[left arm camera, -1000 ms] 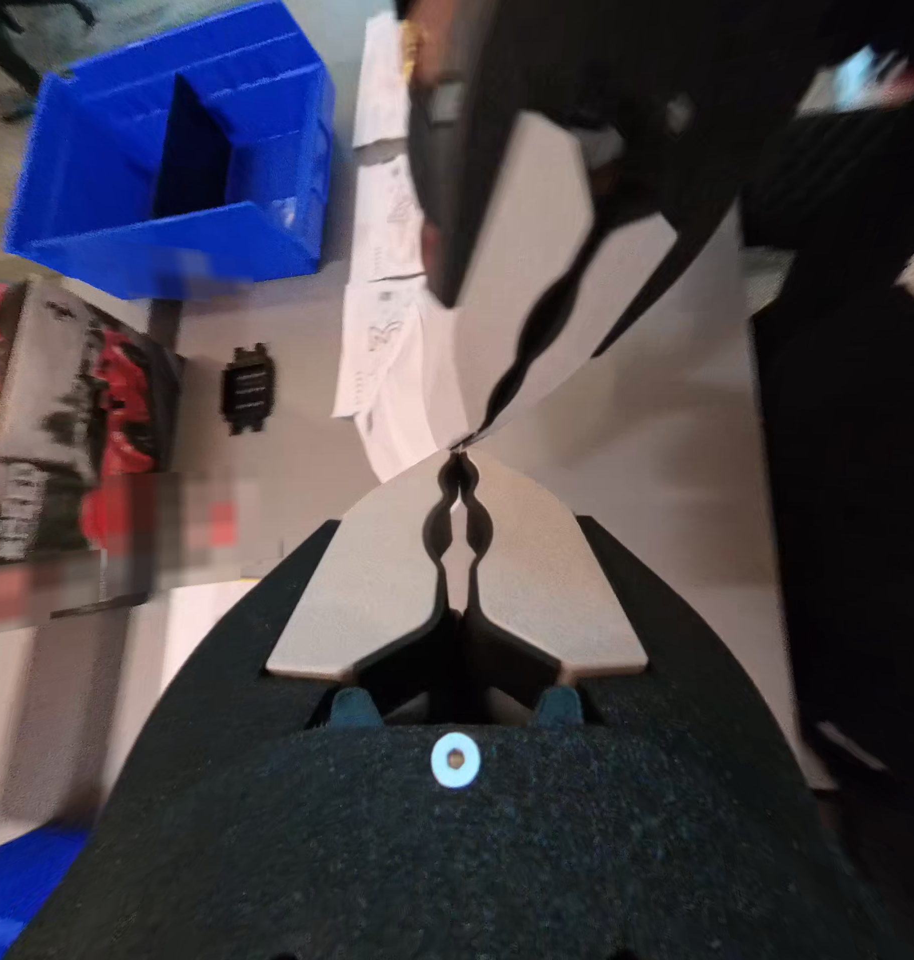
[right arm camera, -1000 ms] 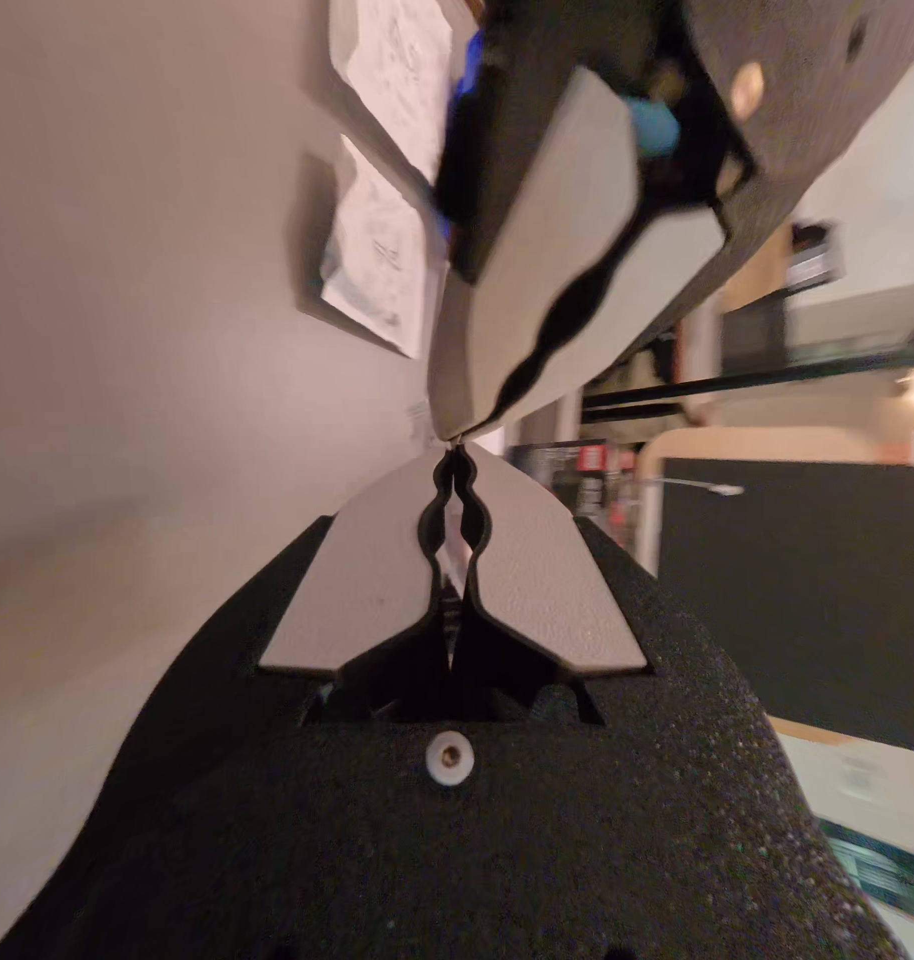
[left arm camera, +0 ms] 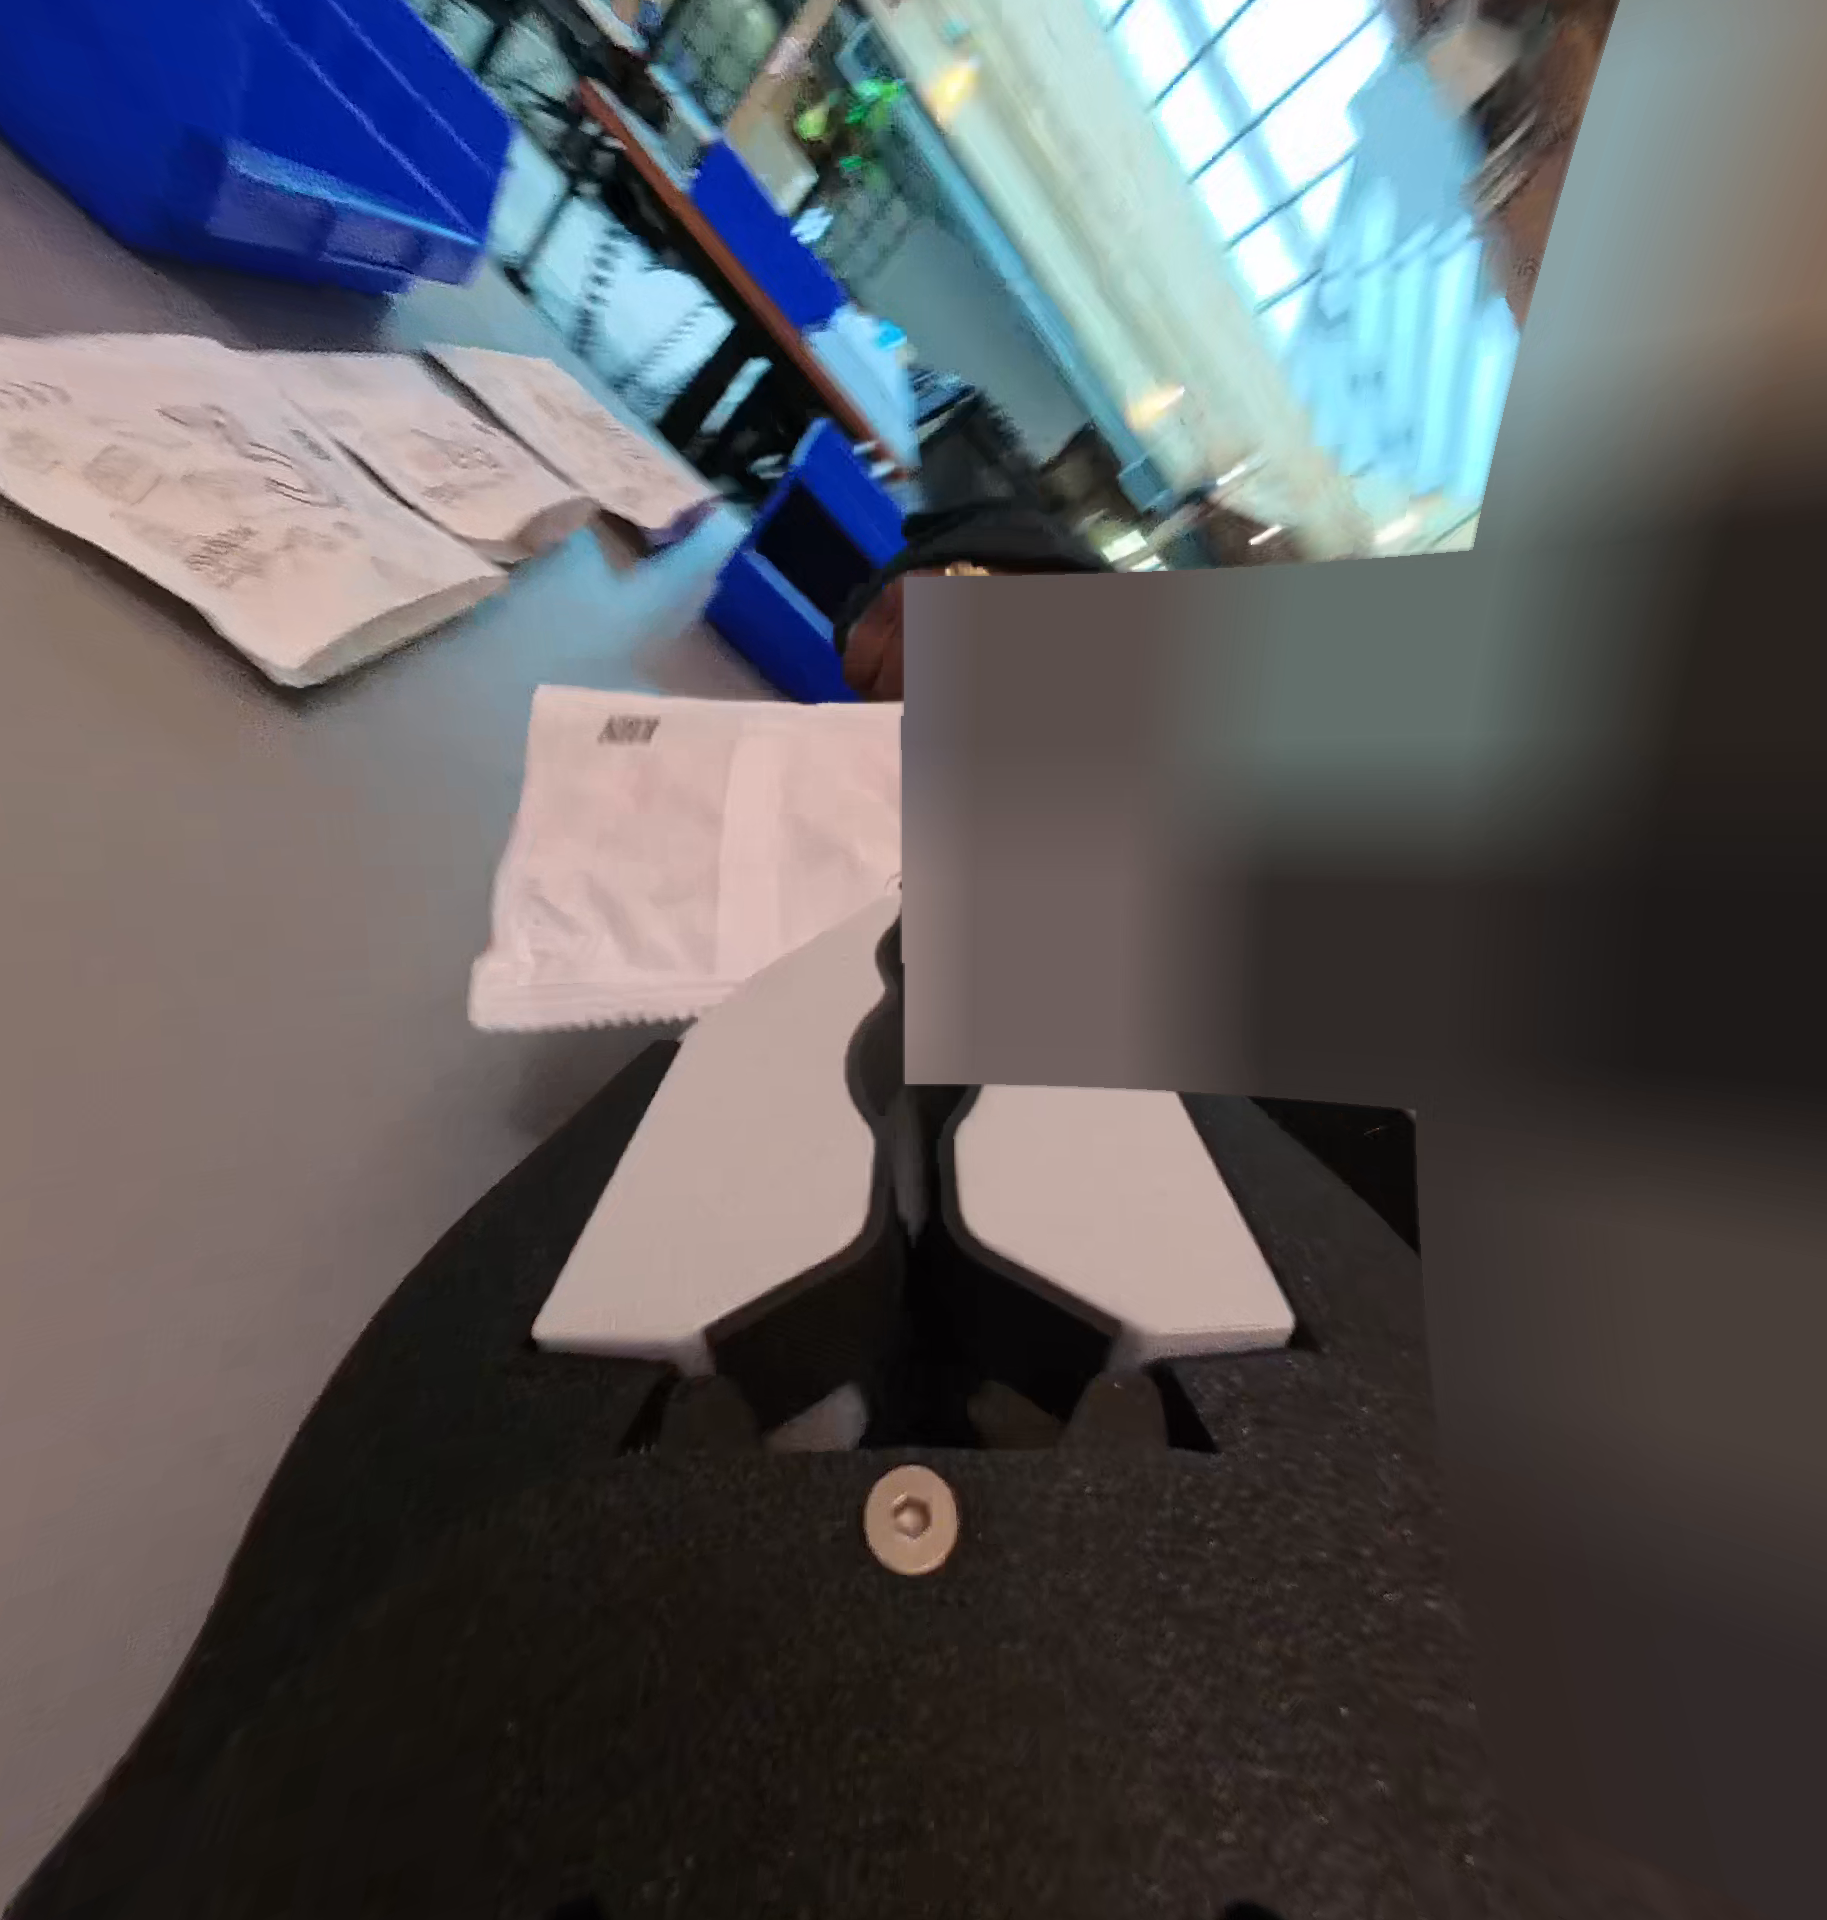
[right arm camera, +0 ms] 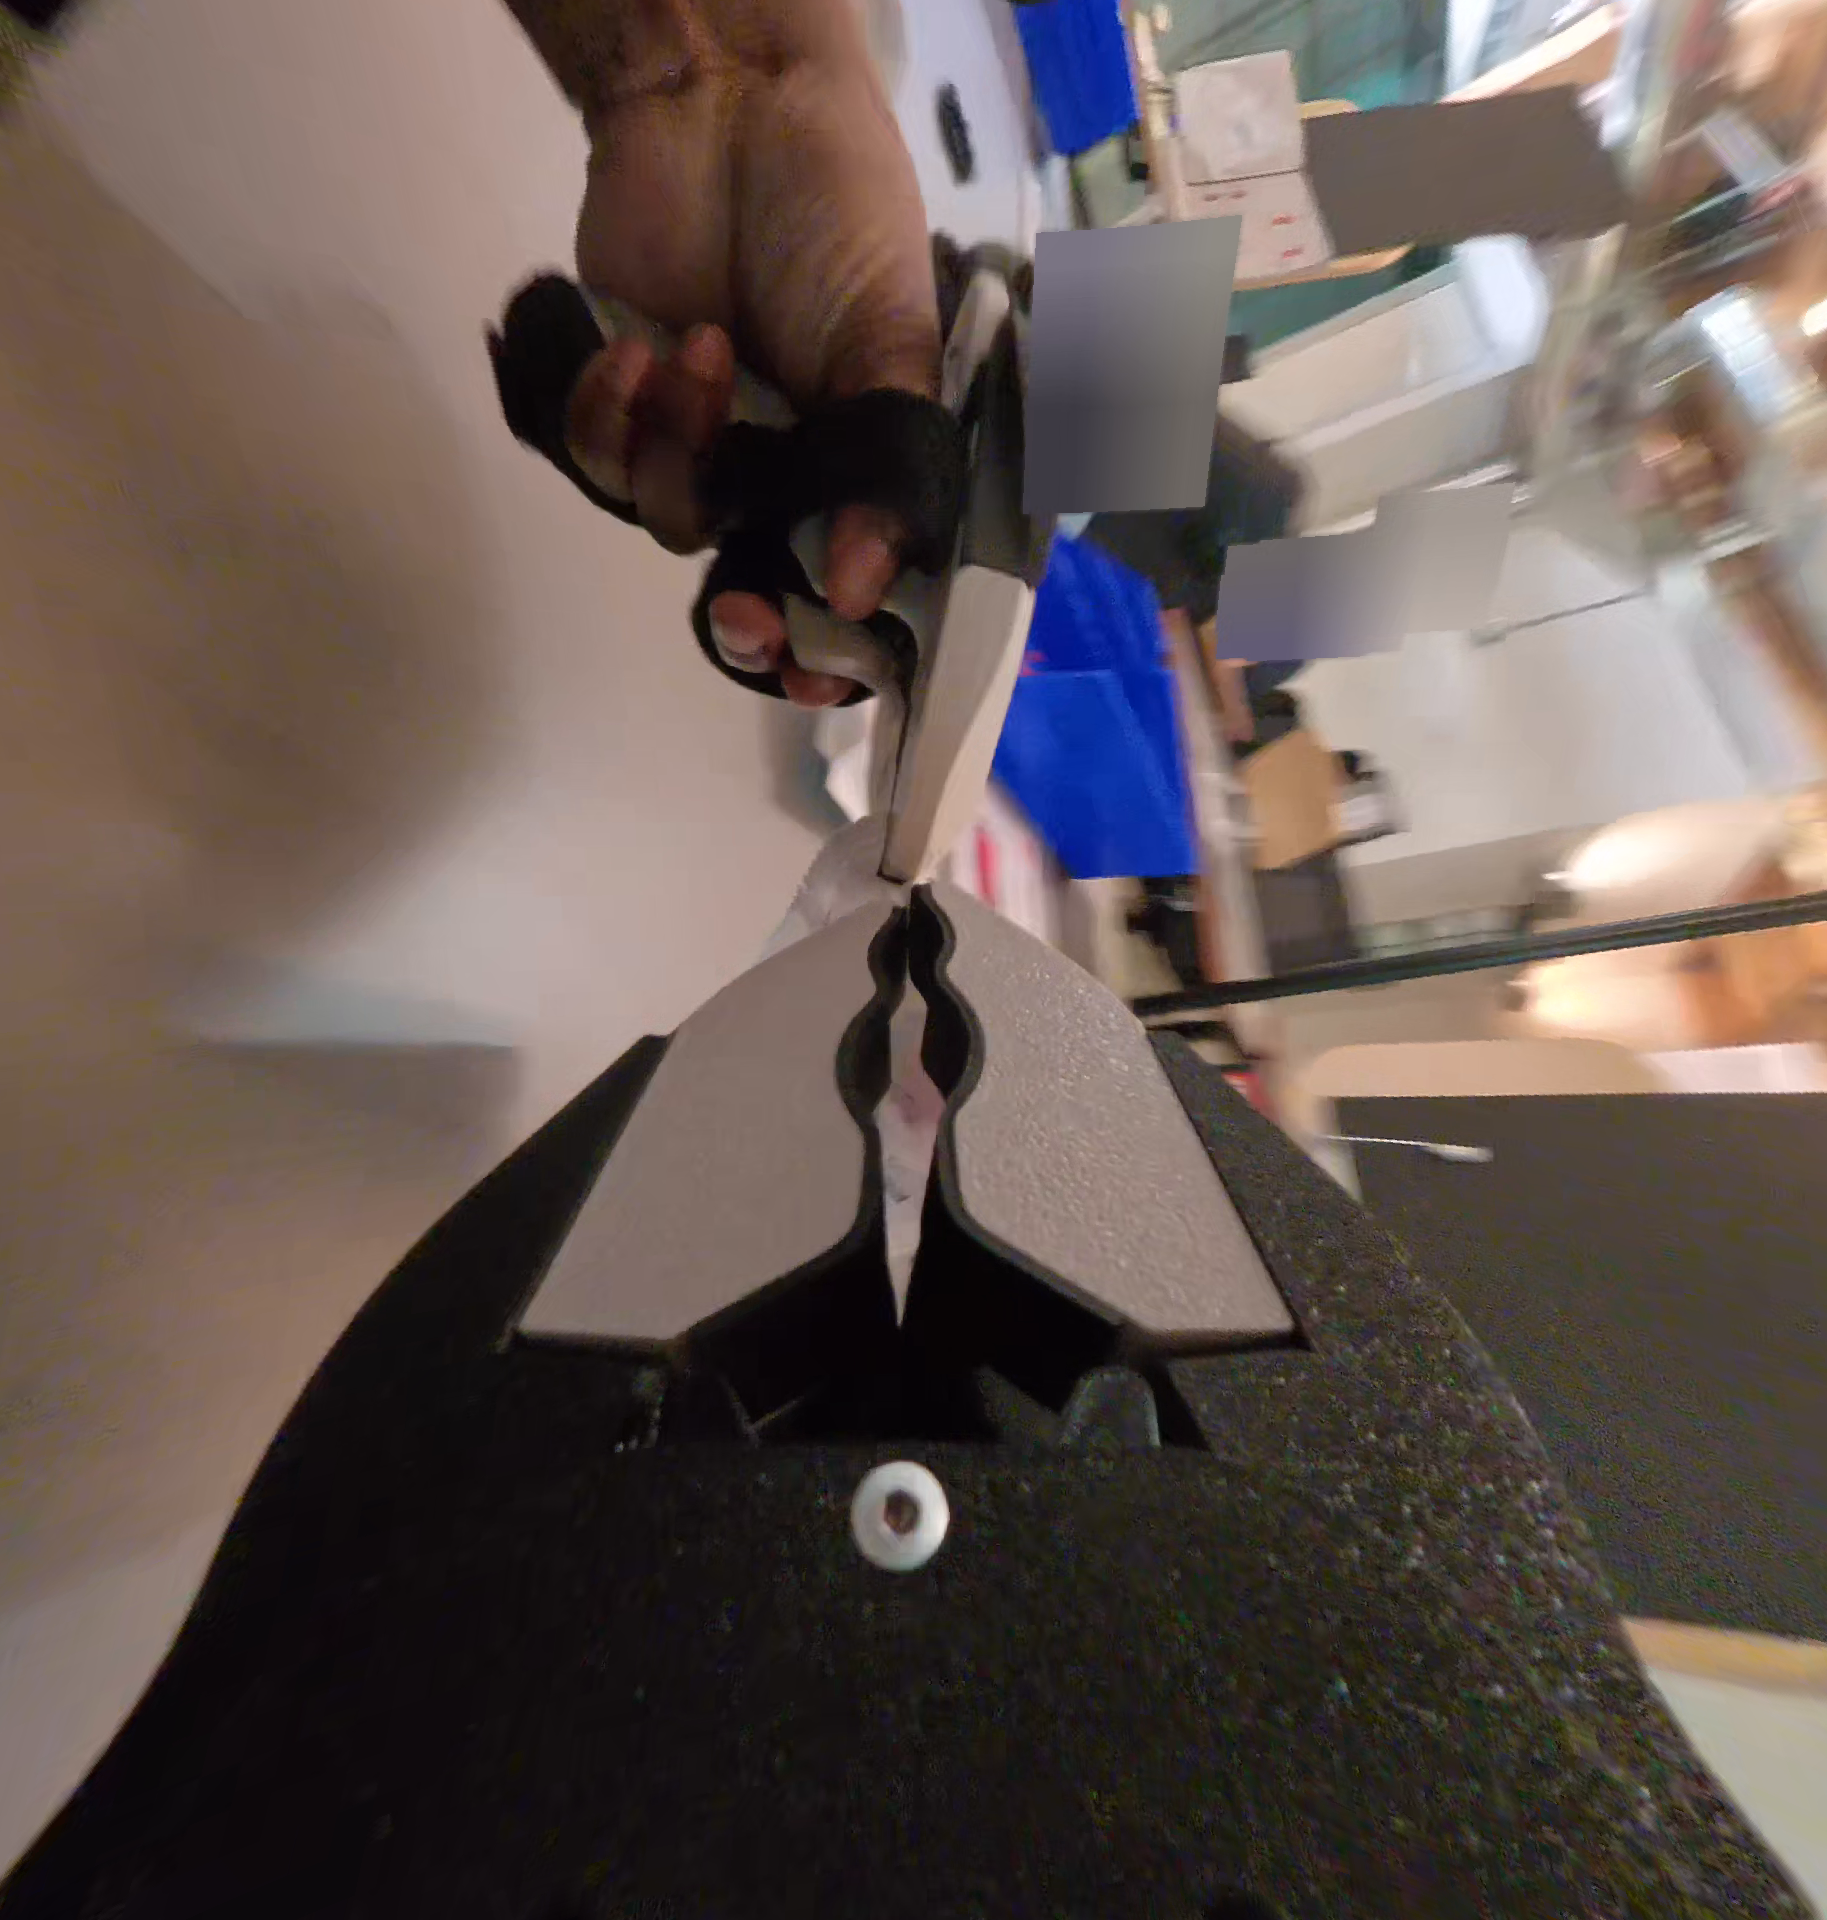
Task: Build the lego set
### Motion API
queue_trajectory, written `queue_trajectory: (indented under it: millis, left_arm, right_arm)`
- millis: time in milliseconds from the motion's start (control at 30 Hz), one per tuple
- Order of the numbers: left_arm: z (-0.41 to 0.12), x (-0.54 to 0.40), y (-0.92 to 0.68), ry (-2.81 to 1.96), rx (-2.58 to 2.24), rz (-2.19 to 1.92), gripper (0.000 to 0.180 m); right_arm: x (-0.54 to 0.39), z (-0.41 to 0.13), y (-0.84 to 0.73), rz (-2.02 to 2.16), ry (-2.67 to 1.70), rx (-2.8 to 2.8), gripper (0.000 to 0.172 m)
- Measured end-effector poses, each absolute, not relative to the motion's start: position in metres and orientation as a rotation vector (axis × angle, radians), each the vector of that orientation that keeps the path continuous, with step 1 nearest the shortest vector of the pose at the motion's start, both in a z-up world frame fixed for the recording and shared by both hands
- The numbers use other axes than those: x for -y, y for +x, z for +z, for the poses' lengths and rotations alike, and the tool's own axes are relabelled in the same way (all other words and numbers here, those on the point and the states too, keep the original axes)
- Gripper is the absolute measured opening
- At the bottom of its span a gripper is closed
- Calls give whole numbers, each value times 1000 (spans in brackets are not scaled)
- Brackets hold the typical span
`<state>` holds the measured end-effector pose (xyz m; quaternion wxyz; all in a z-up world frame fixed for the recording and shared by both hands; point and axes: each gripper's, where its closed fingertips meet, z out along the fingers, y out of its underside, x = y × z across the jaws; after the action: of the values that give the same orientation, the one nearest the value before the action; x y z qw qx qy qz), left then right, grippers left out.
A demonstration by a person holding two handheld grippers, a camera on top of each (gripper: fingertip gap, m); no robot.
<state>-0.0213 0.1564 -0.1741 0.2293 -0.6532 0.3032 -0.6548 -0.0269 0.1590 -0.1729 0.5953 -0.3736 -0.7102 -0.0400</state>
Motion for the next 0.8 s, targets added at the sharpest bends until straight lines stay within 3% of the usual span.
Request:
queue_trajectory:
  millis: [33, 167, 267, 400, 600, 800]
  left_arm:
    - [-178, -154, -23, -1775, -927, -1645, 0]
    - [-182, -160, -30, -1666, -1219, -1007, 0]
    - [-181, -166, -32, -1581, -1376, -623, 12]
    - [-188, -172, -34, -1464, -1490, -267, 0]
    - [-194, -160, -31, -1601, -1426, -518, 0]
    - [-210, -164, -40, -1781, -1358, -763, 0]
  right_arm:
    - [-156, -178, -28, 44, -951, 1649, 0]
    - [-162, -183, -33, 416, -1242, 1574, 0]
    - [-170, -190, -36, 534, -1426, 1589, 0]
    - [-168, -195, -39, 648, -1547, 1623, 0]
    - [-157, -215, -27, 874, -1832, 1762, 0]
    - [-158, -216, -26, 982, -1811, 1848, 0]
